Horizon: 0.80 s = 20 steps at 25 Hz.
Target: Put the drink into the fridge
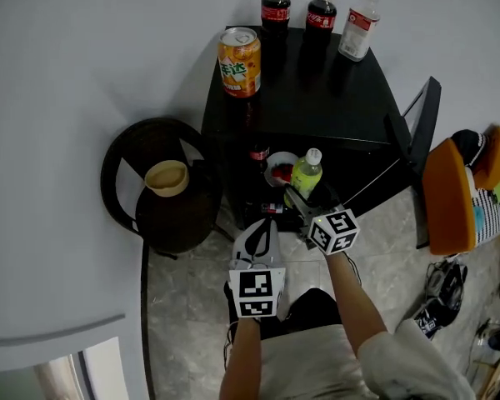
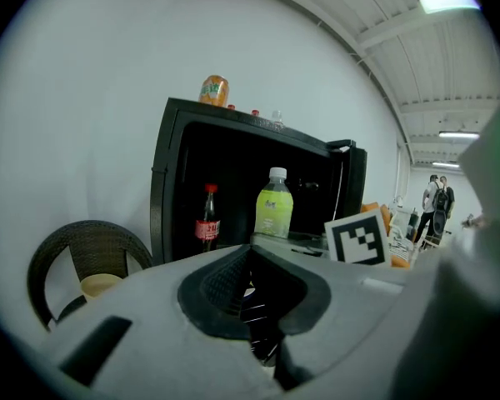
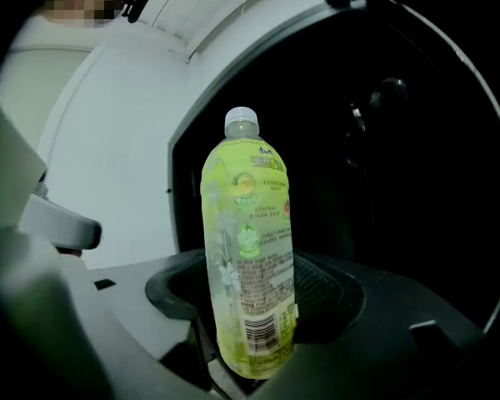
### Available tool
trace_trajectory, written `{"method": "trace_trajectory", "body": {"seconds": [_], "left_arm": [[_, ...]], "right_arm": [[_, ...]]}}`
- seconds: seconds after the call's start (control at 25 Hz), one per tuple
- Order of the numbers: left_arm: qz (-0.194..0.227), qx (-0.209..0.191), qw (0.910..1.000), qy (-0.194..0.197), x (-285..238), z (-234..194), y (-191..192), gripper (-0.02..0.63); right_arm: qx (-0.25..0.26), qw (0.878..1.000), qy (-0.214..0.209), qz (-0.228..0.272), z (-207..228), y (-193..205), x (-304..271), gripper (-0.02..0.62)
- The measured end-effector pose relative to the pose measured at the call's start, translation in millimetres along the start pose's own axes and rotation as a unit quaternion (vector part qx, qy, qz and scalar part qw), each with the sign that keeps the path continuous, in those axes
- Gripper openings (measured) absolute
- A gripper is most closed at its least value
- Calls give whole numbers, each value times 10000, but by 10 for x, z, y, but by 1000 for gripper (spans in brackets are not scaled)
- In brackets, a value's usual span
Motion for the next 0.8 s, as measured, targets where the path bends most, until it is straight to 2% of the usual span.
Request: {"method": "trace_trajectory", "body": {"seconds": [0.24,0.56,0.8], "left_arm": [[18,-33,9999,125,-259,-212,339,9],[-199,-179,9996,38,-293,-438,564,9],[-100,-86,9999,28,-292,-532,512,9]], "right_arm": [[84,9984,523,207,401,238,-648,278],[152,9975,604,340,537,445,-1111,278],[330,9974,531,360,501,575,-1162,278]]}}
Point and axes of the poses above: the fingertips, and each gripper's own axes: x backward along the fingers, z to its right, y out of its underside, the point moved 1 cm from there along x, backward along the fingers, and after that the axes turned 14 degrees about y, right-handed, at the moved point
